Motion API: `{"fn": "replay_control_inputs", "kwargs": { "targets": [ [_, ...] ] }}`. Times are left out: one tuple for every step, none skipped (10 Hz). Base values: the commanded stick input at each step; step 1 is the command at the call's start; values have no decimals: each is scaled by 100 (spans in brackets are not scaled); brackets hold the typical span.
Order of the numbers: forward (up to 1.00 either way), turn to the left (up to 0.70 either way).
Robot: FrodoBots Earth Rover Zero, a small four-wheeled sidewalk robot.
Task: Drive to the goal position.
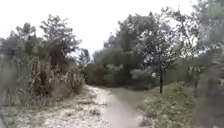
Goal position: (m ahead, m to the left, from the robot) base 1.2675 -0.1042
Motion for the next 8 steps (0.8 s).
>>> {"fn": "replay_control_inputs", "kwargs": {
  "targets": [
    [85, 0],
    [85, 0],
    [85, 8],
    [85, 31],
    [85, 19],
    [85, 7],
    [85, 0],
    [85, 0]
  ]
}}
